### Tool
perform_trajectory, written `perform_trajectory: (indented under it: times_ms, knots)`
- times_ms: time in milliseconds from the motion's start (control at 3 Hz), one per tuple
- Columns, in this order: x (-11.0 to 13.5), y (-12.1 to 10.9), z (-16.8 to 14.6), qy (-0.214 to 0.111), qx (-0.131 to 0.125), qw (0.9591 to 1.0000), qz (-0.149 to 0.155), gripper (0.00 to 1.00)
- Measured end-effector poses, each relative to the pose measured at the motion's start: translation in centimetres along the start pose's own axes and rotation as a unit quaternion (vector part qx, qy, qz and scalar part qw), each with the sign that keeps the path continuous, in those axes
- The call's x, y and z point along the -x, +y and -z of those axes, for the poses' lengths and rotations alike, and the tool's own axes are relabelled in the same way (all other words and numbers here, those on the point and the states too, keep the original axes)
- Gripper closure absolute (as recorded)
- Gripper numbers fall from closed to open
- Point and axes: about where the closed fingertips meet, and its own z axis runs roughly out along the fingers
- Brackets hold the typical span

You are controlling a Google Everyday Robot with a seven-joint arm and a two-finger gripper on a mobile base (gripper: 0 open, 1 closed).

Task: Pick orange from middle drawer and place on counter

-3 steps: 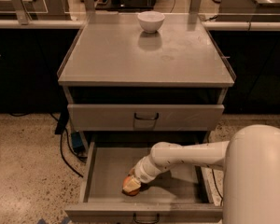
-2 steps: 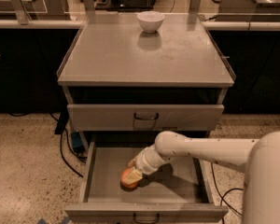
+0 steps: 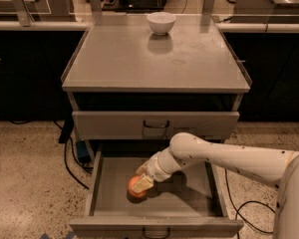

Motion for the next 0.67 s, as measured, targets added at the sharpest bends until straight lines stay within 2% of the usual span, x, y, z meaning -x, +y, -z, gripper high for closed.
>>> perform_trajectory:
  times_ms: [333,667]
  knots:
    - [1.2,0.4,1.5,-0.012,0.005,0.9998,0.014,1.00]
    - [3.6,1.4,6.1,-0.038,0.006,0.9988,0.029,1.00]
